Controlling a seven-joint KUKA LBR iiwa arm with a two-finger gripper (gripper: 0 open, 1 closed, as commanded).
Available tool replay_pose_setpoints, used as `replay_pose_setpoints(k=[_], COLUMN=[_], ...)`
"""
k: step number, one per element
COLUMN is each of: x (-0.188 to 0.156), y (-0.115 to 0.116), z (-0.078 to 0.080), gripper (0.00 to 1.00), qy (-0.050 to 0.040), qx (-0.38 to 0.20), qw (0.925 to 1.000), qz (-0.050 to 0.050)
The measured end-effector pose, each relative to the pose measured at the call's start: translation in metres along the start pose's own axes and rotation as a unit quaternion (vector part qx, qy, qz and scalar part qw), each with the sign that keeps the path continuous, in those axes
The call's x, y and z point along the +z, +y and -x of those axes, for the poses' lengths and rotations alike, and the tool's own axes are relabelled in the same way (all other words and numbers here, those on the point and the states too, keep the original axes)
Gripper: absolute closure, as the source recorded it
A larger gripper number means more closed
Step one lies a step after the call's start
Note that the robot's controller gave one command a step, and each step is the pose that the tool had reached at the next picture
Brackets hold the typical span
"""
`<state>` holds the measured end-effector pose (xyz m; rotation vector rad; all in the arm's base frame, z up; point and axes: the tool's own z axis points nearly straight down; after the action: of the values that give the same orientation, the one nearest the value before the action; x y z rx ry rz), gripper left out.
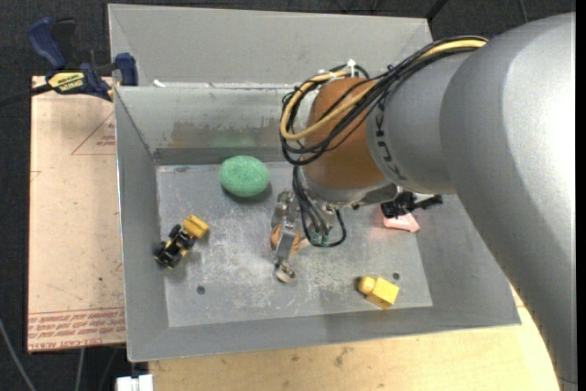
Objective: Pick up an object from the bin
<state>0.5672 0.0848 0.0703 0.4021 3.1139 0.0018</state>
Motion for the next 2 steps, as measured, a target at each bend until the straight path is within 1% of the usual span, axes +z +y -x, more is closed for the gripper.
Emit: replay_pose_setpoints(k=[1,2], x=[0.000,-0.013], y=[0.000,0.003], z=[0.000,0.002], gripper=[1.00,1.00], qy=[0.0001,0.0005], qx=[0.000,-0.005], qw=[1.0000,1.0000], qz=[0.000,0.000])
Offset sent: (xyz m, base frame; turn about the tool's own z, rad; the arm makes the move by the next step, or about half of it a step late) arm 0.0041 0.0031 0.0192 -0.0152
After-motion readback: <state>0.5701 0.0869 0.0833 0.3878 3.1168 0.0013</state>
